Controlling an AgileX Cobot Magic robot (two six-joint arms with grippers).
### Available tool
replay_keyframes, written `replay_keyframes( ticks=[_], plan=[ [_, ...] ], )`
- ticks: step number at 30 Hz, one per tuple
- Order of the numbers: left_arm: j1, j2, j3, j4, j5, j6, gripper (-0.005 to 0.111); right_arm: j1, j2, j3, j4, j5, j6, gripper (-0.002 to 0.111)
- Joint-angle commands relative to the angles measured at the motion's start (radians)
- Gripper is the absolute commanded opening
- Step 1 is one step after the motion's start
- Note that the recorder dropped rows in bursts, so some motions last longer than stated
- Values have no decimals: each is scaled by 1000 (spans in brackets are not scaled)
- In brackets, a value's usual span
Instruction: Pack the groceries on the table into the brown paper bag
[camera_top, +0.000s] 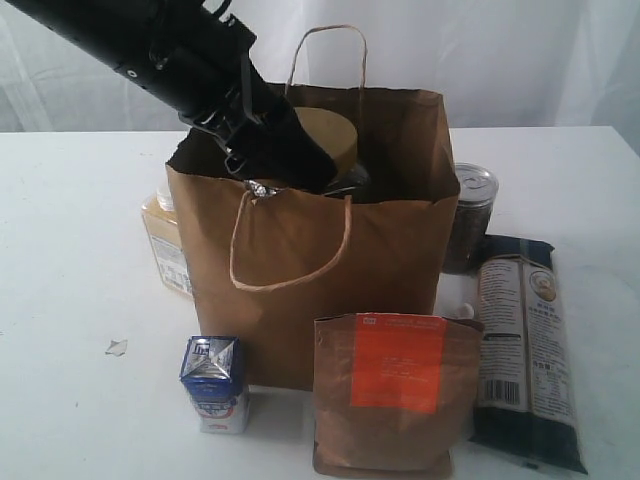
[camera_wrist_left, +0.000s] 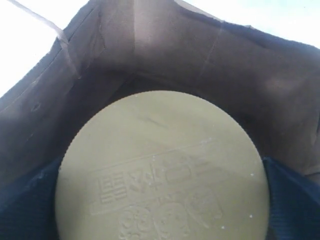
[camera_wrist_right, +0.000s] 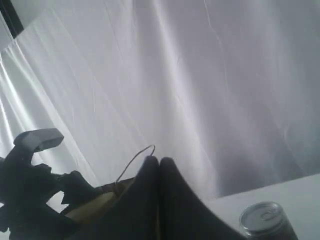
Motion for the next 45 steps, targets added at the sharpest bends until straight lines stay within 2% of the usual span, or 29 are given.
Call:
replay_keyframes(
  ticks=[1,3,4,5,9,12,16,21,33,45],
  plan=[
    [3,-16,-11,-46,4,-2,105,8,235,-234,2,237,-64,0],
    [3,-16,-11,-46,-2,0,105,38,460,-398,25,373,-137,0],
    [3,-16,-11,-46,-2,0,105,55,528,-448,53,378,-192,0],
    [3,-16,-11,-46,-3,0,105,90,640,-536,136,378,-362,0],
    [3,-16,-11,-40,-40,0,105,180,917,-719,474,465,-806,0],
    [3,-16,-11,-24,-47,8,105,188,1022,-799,602,497,-973,0],
    [3,-16,-11,34,-47,6,105,188,1086,-877,605,579,-1000,0],
    [3,-2,-11,35,-40,4,105,188,1144,-889,614,647,-1004,0],
    [3,7,-11,35,-37,2,105,215,1218,-951,690,676,-1107,0],
    [3,7,-11,35,-20,2,105,247,1278,-1017,672,695,-1134,0]
  ],
)
